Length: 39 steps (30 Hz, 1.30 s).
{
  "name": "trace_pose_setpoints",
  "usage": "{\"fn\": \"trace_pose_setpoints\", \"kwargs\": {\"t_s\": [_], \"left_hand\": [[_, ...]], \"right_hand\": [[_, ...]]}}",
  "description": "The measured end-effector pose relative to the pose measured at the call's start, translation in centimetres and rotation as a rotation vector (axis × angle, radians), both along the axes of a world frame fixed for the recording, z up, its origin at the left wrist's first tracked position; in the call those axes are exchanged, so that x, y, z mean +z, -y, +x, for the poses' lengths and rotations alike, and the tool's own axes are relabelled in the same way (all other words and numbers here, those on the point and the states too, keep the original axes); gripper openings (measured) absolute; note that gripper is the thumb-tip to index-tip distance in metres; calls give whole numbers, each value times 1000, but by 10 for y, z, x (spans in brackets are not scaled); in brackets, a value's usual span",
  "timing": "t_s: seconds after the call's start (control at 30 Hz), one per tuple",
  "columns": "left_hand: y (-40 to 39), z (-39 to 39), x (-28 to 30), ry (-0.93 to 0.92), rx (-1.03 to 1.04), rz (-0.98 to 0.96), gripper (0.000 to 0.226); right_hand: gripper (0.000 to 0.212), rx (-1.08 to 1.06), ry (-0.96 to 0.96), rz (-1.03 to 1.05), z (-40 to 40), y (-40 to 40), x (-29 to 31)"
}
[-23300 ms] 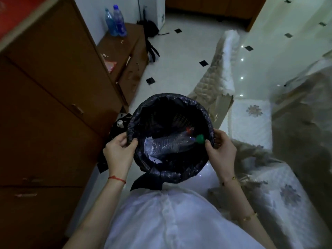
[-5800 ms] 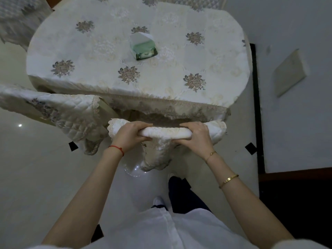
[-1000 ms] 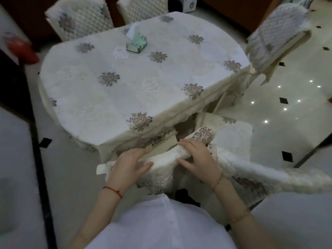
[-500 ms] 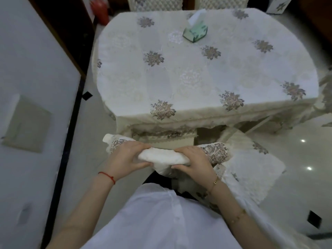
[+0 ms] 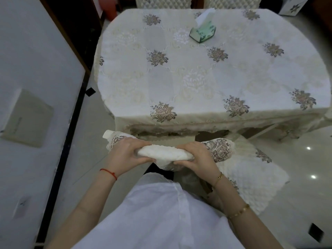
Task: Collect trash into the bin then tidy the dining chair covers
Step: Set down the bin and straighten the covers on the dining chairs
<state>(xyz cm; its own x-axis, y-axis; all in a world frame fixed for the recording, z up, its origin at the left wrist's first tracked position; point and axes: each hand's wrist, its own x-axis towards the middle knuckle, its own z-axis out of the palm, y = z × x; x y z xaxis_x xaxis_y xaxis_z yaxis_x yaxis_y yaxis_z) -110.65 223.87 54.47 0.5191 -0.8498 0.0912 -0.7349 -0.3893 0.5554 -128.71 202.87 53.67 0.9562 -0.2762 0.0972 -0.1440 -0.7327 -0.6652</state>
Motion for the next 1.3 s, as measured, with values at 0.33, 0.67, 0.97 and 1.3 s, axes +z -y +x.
{"fn": "trace_pose_setpoints", "kwargs": {"t_s": [0.33,0.67,0.97,1.3], "left_hand": [[43,9,4,-33,84,-15,56],[56,13,15,-32,43,49,54],[53,-10,39,72,-149,-25,46],[71,-33,71,107,-563,-90,34]], "right_hand": [[44,32,-60,19,27,54,14],[49,-7,-92,-8,32,62,18],[41,-343,-28,-123,-40,27,35],[34,-950,-22,-198,-143,-79,59]]}}
